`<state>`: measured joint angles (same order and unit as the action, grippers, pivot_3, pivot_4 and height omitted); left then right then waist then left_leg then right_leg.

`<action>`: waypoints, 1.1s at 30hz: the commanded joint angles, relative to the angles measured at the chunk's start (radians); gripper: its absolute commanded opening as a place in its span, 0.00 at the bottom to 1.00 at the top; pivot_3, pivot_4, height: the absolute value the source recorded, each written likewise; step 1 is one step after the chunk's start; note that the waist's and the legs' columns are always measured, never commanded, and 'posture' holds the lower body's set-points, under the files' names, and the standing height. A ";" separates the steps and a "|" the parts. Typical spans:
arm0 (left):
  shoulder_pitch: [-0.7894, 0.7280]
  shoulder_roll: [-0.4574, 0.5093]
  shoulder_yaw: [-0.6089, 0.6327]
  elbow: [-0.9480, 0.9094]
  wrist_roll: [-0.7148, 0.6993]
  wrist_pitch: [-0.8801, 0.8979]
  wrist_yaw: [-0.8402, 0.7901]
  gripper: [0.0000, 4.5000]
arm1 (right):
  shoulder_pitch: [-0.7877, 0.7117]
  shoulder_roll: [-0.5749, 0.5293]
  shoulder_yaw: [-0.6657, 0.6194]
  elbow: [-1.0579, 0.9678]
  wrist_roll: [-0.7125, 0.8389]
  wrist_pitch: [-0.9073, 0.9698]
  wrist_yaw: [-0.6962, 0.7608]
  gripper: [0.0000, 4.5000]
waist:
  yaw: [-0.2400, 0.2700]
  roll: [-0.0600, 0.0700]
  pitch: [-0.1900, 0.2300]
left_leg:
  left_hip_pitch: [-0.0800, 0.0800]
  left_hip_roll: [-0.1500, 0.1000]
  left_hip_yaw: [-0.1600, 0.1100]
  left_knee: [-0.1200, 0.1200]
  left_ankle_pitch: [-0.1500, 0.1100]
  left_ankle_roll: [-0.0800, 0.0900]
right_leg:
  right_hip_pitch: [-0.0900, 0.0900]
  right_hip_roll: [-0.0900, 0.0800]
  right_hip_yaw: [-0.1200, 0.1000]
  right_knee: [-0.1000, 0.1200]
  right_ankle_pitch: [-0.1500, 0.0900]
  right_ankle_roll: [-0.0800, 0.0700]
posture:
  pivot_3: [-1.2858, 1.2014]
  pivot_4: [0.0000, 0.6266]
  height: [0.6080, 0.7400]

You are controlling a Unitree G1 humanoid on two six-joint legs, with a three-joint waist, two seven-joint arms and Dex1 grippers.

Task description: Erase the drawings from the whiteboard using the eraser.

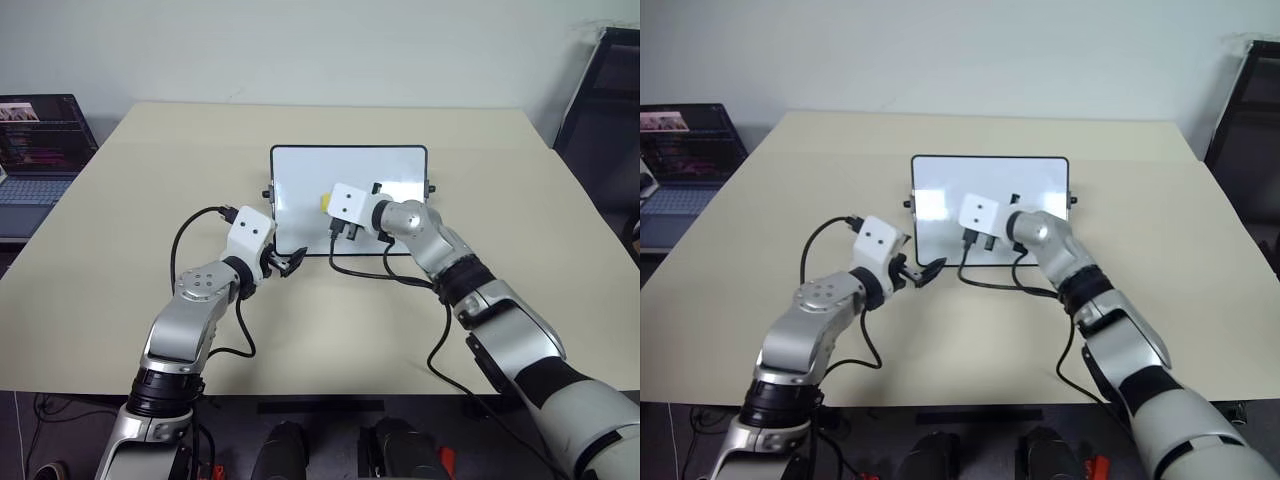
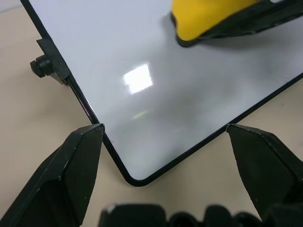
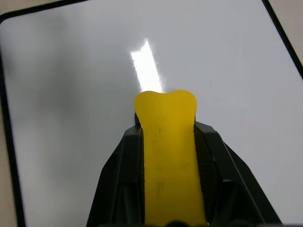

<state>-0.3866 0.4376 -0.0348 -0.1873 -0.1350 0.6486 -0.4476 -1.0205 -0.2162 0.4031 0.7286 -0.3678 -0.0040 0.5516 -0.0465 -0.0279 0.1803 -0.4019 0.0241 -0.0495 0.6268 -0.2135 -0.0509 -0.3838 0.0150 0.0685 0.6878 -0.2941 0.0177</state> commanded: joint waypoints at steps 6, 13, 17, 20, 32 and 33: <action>-0.036 -0.002 -0.014 -0.008 -0.003 -0.026 -0.022 1.00 | 0.112 -0.014 -0.108 -0.234 0.069 0.153 -0.021 0.24 | 0.000 0.000 0.000 | 0.000 0.000 0.000 0.001 0.000 0.000 | 0.001 0.000 0.000 0.000 0.000 0.000 | 0.52 0.24 1.00; -0.068 -0.004 -0.035 -0.036 -0.072 -0.074 -0.146 1.00 | 0.303 -0.038 -0.278 -0.738 0.188 0.440 -0.017 0.24 | 0.010 0.000 0.000 | -0.009 0.000 -0.001 0.000 0.000 0.000 | -0.006 0.000 -0.002 -0.002 0.000 0.000 | 0.52 0.24 1.00; -0.095 0.012 -0.062 -0.032 -0.114 -0.125 -0.259 1.00 | 0.478 -0.047 -0.364 -1.022 0.217 0.642 -0.054 0.24 | 0.018 0.000 0.000 | -0.014 0.001 -0.002 0.000 -0.001 -0.002 | -0.007 0.000 -0.005 -0.008 0.000 0.000 | 0.52 0.24 1.00; -0.129 0.019 -0.091 0.005 -0.120 -0.186 -0.338 1.00 | 0.597 -0.036 -0.419 -1.174 0.236 0.755 -0.091 0.23 | 0.018 0.000 0.000 | -0.014 0.000 -0.001 0.001 -0.001 -0.001 | -0.007 0.000 -0.005 -0.008 0.000 0.000 | 0.52 0.24 1.00; -0.259 -0.092 -0.286 0.351 -0.032 -0.581 -0.612 1.00 | 0.885 0.085 -0.557 -1.254 0.286 0.835 -0.326 0.23 | -0.002 0.002 0.000 | -0.011 0.000 0.004 0.002 -0.001 -0.001 | -0.006 0.003 -0.004 -0.006 -0.003 0.004 | 0.52 0.24 1.00; -0.265 -0.098 -0.292 0.371 -0.027 -0.604 -0.625 1.00 | 0.874 0.092 -0.569 -1.241 0.287 0.828 -0.344 0.23 | -0.002 0.002 0.000 | -0.010 0.000 0.004 0.002 -0.001 -0.001 | -0.006 0.004 -0.003 -0.006 -0.003 0.004 | 0.52 0.24 1.00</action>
<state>-0.6286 0.3463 -0.3213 0.1741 -0.1712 0.0932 -1.0518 -0.1285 -0.1297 -0.1398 -0.5103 -0.0934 0.8394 0.2403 -0.0485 -0.0262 0.1806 -0.4120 0.0245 -0.0455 0.6284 -0.2144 -0.0514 -0.3896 0.0223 0.0654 0.6816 -0.2971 0.0222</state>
